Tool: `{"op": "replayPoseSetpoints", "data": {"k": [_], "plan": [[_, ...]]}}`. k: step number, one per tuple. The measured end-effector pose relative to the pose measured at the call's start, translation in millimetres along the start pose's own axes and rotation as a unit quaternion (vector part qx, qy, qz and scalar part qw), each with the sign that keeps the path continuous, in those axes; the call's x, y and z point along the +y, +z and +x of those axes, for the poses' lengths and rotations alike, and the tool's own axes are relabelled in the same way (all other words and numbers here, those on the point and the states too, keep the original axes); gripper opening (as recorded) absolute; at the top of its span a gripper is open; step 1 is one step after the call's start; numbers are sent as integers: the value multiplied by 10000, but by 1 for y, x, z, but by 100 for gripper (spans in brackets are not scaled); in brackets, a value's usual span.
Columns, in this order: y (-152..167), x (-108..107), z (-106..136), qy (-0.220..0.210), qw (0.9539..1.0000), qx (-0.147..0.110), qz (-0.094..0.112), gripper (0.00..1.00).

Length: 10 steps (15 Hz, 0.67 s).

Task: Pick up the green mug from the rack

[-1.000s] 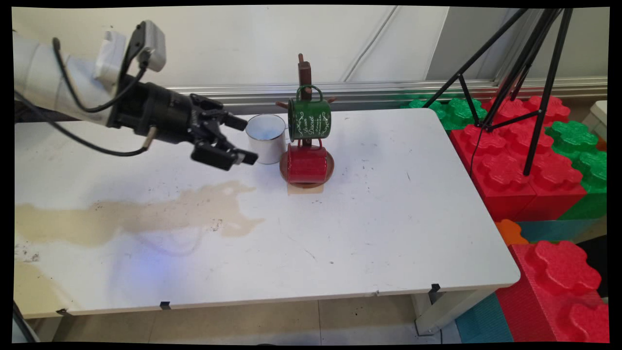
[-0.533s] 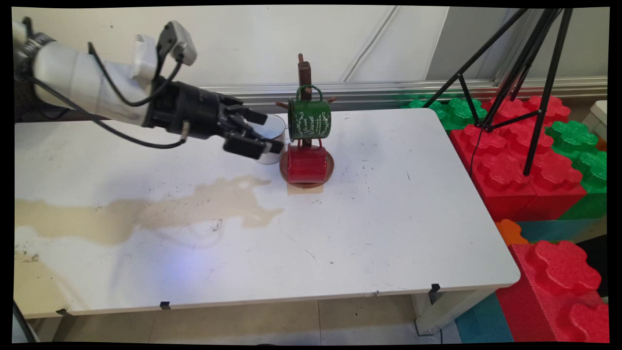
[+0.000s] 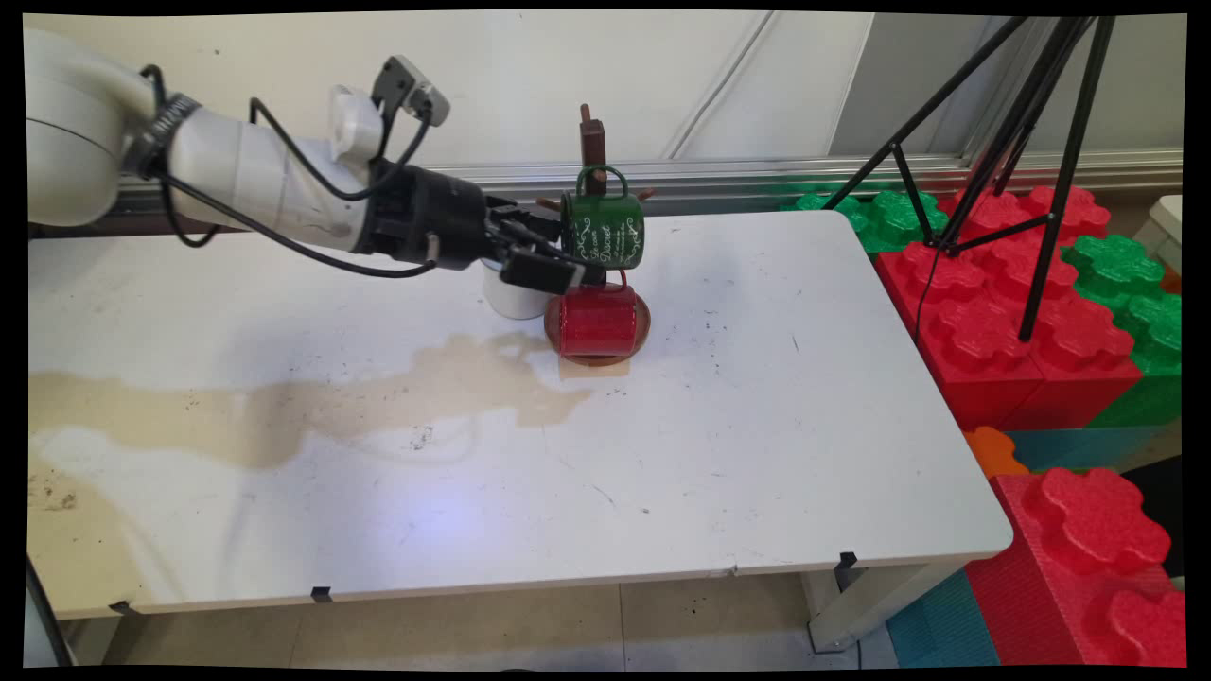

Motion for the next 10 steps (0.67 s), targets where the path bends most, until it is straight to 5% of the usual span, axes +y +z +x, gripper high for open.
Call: {"op": "replayPoseSetpoints", "data": {"k": [10], "plan": [[33,0,-3,-317,9994,137,10,100]]}}
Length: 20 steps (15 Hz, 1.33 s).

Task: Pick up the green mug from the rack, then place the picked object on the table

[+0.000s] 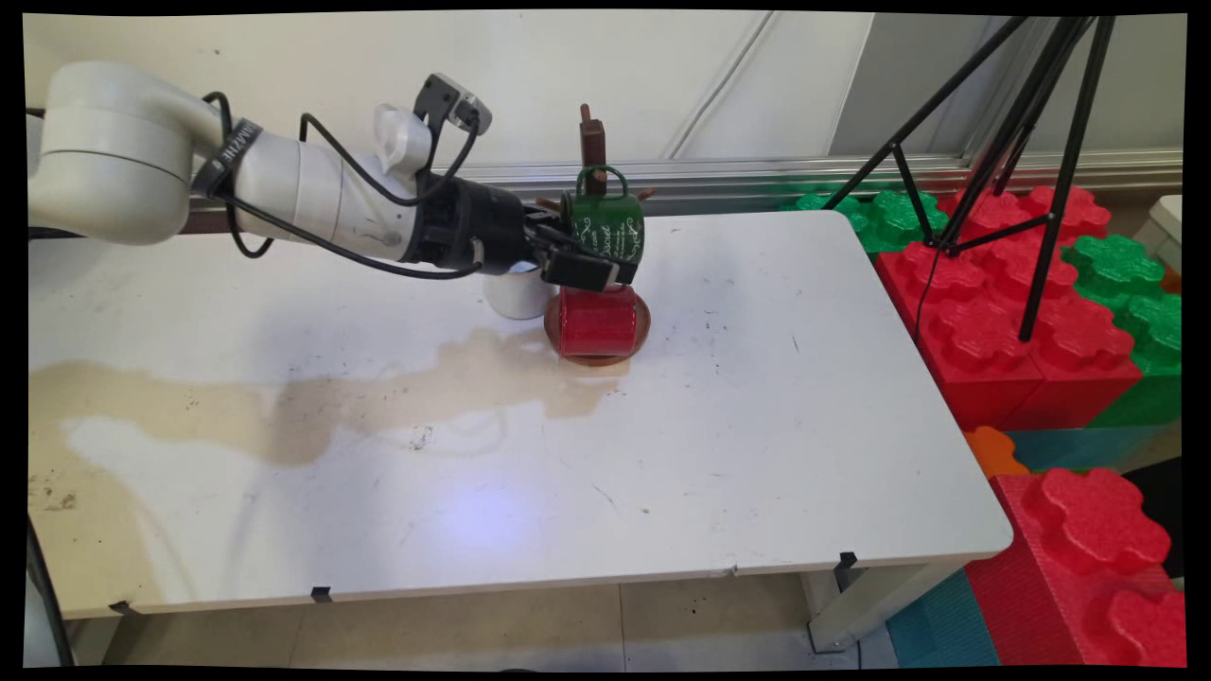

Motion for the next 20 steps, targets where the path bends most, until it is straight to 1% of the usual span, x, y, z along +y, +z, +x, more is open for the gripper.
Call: {"op": "replayPoseSetpoints", "data": {"k": [1,2,8,16,20], "plan": [[2,0,-1,-10,10000,7,-4,100],[3,0,-2,-13,10000,15,-5,0],[3,0,-5,52,10000,40,-17,0],[-8,-2,-7,150,9999,60,-20,0],[-14,0,-5,245,9996,105,-68,0]]}}
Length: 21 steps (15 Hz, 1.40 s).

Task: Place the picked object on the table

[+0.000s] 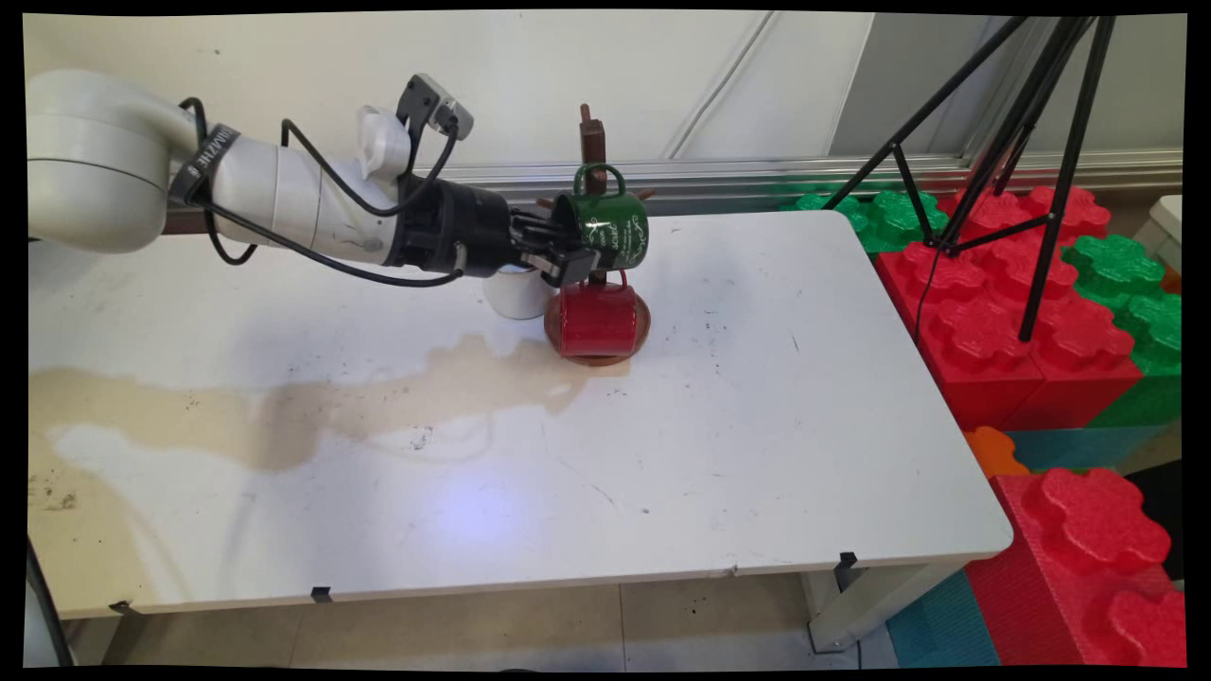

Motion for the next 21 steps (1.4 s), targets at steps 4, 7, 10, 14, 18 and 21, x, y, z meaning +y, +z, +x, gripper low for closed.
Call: {"op": "replayPoseSetpoints", "data": {"k": [4,7,10,14,18,21], "plan": [[-6,4,3,92,9999,70,-73,0],[-11,7,3,164,9997,86,-128,0],[-18,13,-1,321,9992,76,-233,0],[-26,18,-5,648,9972,76,-378,0],[-33,22,-15,1238,9909,-165,-494,0],[-41,27,-23,1838,9796,-563,-583,0]]}}
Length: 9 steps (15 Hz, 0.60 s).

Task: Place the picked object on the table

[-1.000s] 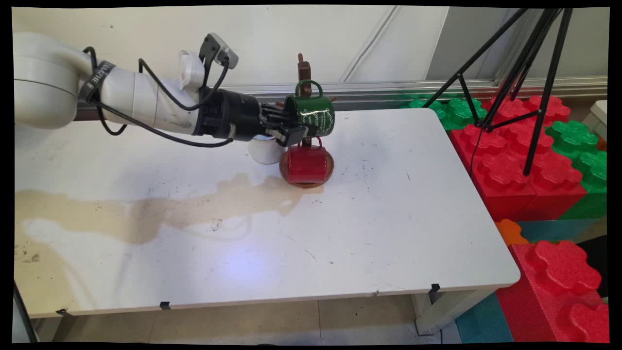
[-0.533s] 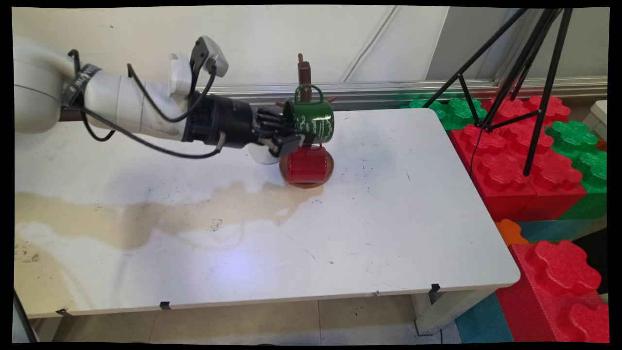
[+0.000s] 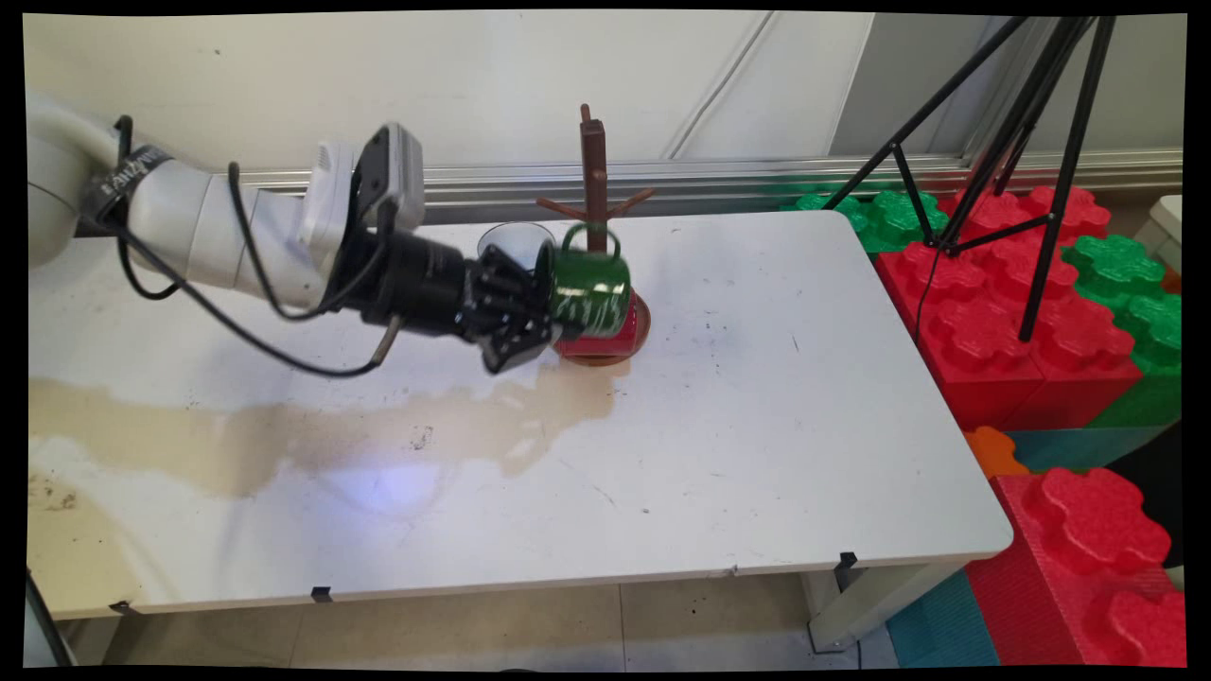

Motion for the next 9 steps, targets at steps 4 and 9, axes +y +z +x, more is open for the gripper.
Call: {"op": "replayPoseSetpoints", "data": {"k": [4,9], "plan": [[-12,8,1,459,9981,-404,-22,0],[-32,15,2,879,9905,-1060,-25,0]]}}
